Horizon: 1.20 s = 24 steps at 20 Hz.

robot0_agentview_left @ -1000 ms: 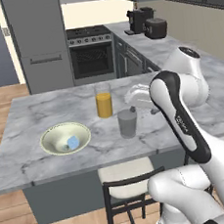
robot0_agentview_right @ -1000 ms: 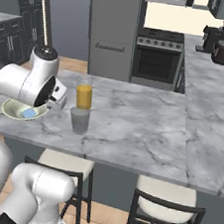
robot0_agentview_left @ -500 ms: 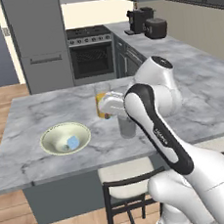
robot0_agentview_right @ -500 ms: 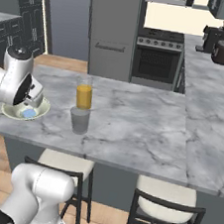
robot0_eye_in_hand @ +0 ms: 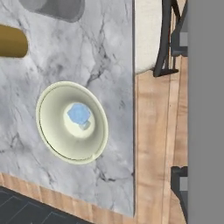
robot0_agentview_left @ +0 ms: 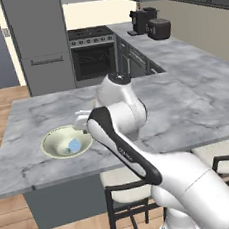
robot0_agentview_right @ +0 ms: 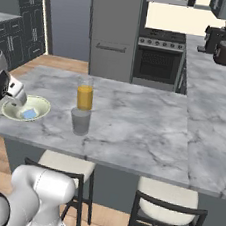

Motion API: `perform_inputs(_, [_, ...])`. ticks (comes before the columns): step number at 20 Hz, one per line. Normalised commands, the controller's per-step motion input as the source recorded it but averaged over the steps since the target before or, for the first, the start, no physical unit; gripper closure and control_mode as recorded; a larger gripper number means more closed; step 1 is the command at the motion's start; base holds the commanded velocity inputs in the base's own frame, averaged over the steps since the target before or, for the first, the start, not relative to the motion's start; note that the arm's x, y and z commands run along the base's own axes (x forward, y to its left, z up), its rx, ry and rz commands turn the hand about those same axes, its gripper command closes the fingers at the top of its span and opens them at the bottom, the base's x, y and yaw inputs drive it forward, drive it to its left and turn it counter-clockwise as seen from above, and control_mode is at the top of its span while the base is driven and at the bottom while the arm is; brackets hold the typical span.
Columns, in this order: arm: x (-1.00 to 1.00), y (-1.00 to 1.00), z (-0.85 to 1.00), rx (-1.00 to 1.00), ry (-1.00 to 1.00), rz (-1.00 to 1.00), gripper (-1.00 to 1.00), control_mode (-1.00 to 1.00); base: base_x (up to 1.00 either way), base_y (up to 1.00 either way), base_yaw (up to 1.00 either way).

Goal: There are two ice cubes in the ice bowl. Place both ice cubes in the glass cup.

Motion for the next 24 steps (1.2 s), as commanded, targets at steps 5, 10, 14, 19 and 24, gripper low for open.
perform_inputs(5, [0.57,0.21,-0.34,-0.08,0.0,-0.04,-1.0,-1.0,0.0,0.0,0.0])
perform_inputs(10, [0.71,0.04,-0.4,0.0,0.02,-0.02,-1.0,-1.0,0.0,0.0,0.0])
perform_inputs(14, [0.83,0.27,-0.45,0.0,0.12,-0.03,-1.0,-1.0,0.0,0.0,0.0])
perform_inputs(19, [0.75,0.37,-0.42,-0.01,0.15,-0.04,-1.0,-1.0,0.0,0.0,0.0])
perform_inputs(24, [0.58,0.33,-0.41,-0.13,0.05,-0.03,-1.0,-1.0,0.0,0.0,0.0])
